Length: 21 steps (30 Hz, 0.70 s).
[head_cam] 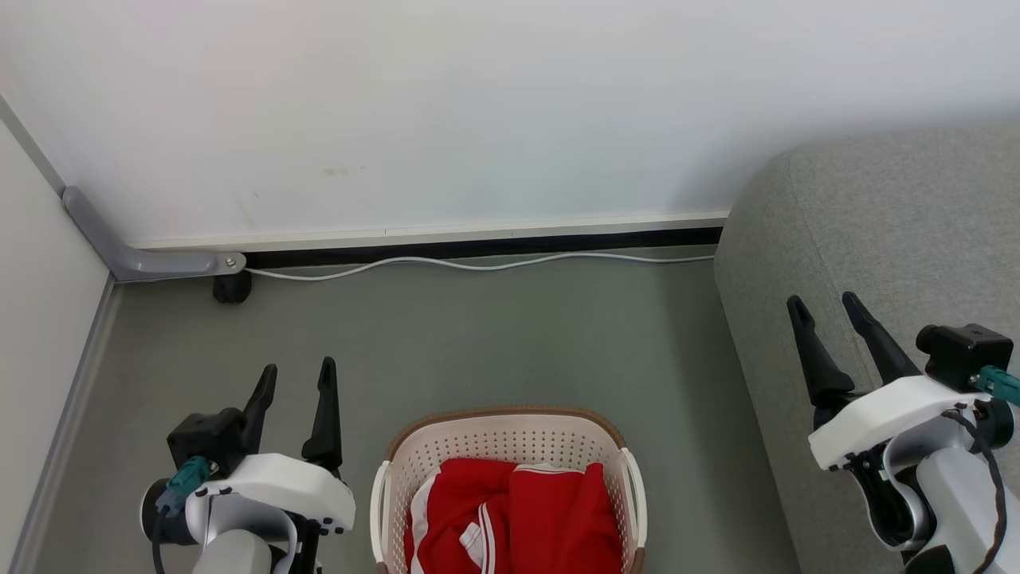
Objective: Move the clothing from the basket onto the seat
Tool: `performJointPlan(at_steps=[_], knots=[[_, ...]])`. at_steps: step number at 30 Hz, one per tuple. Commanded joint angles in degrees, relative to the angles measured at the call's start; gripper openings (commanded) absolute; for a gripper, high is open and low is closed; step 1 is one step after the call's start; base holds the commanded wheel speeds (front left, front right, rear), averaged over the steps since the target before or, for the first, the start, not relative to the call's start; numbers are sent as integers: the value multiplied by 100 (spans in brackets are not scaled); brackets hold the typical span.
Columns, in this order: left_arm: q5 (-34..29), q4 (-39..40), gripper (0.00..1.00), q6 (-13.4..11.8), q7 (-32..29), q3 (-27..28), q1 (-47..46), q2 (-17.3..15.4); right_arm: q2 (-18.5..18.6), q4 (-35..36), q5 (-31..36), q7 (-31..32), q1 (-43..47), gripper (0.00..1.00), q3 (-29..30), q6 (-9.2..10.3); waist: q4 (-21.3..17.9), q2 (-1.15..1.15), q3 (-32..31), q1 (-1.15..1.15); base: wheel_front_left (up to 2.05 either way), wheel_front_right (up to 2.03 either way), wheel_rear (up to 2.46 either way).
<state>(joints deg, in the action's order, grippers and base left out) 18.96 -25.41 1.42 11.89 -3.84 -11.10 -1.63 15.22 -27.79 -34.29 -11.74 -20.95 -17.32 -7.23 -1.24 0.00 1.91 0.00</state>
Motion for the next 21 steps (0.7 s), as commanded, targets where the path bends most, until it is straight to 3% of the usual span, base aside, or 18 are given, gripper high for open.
performJointPlan(at_steps=[1,13,21], knots=[[-183,106,100,-61,102,126,-356,-113,109,88,163,-118,-227,100,-121,-25,1,0,0,0,0,0,0],[-837,-15,100,-222,304,154,-404,-124,184,-95,851,-320,-337,100,-134,-25,-9,0,-33,0,0,0,0],[-811,-31,100,-234,311,188,-401,-125,129,-104,931,-326,-303,100,20,-25,-11,0,-11,0,0,0,0]])
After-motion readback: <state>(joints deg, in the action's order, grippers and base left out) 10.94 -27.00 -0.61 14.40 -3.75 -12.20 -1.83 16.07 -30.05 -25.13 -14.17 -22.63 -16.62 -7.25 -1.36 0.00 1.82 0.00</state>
